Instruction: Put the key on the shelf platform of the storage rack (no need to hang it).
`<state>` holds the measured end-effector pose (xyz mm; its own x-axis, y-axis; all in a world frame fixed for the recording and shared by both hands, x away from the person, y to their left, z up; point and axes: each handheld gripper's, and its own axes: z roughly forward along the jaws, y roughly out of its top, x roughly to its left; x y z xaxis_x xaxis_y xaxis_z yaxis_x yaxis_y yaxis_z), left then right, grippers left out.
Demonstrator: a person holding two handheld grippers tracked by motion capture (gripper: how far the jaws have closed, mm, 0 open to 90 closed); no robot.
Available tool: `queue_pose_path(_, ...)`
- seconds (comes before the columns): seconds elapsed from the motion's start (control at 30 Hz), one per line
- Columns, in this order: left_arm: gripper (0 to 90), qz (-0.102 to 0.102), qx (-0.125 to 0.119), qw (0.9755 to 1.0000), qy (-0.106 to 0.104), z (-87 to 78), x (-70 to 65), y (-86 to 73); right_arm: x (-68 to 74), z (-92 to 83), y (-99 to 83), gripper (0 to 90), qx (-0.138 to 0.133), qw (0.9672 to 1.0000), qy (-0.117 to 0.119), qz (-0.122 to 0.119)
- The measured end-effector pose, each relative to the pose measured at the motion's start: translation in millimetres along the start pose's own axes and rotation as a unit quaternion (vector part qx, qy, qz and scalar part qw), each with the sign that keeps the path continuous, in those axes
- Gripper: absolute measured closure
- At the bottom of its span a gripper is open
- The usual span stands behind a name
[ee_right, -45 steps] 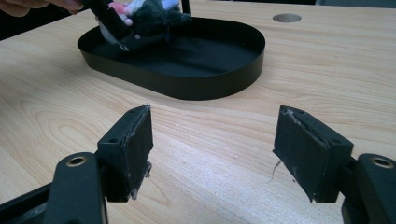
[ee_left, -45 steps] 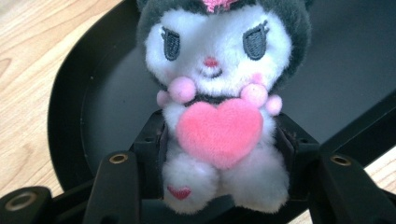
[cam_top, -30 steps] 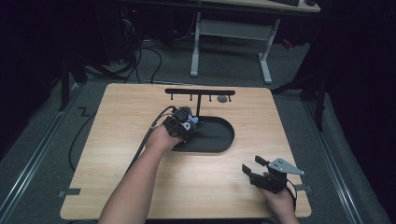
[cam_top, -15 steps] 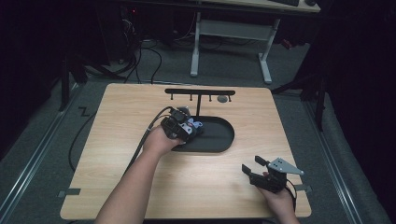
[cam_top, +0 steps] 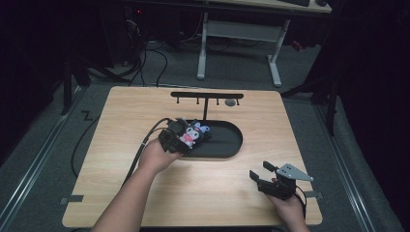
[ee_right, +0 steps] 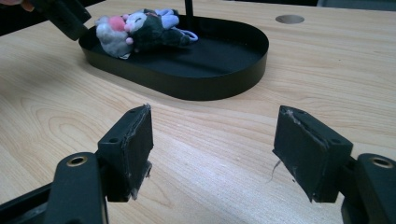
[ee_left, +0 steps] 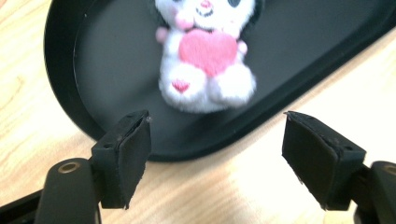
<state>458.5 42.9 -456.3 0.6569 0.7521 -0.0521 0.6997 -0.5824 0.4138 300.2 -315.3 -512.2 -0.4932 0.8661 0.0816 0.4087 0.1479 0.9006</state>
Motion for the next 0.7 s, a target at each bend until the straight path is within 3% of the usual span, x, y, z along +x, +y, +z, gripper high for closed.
queue_pose_path(0.1,24.7,-0.009,-0.009,0.9998,-0.012,-3.4,-0.5,-10.8,0.4,0.2,-0.2,28.2,0.001,1.0000,0.000,0.000)
queue_pose_path(0.37,25.1,-0.008,-0.038,0.9987,-0.034,-10.8,-1.0,-38.4,0.5,1.5,-1.1,28.3,0.005,1.0000,0.000,-0.001)
queue_pose_path(0.5,25.2,0.006,-0.076,0.9960,-0.046,-17.9,-3.3,-64.3,0.5,2.2,-1.5,28.3,0.007,1.0000,0.000,-0.002)
queue_pose_path(0.6,25.2,0.008,-0.087,0.9950,-0.047,-20.4,-2.7,-75.9,1.0,3.0,-1.8,28.3,0.009,0.9999,0.000,-0.006)
queue_pose_path(0.63,25.2,0.006,-0.103,0.9933,-0.051,-22.5,-0.9,-88.7,1.3,3.0,-2.0,28.3,0.010,0.9999,0.000,-0.006)
queue_pose_path(0.67,25.3,0.006,-0.103,0.9933,-0.051,-22.5,-0.9,-88.7,1.7,3.2,-2.2,28.4,0.011,0.9999,-0.001,-0.006)
queue_pose_path(0.7,25.2,0.005,-0.119,0.9916,-0.050,-23.4,1.3,-102.6,1.8,3.4,-2.3,28.4,0.012,0.9999,-0.002,-0.007)
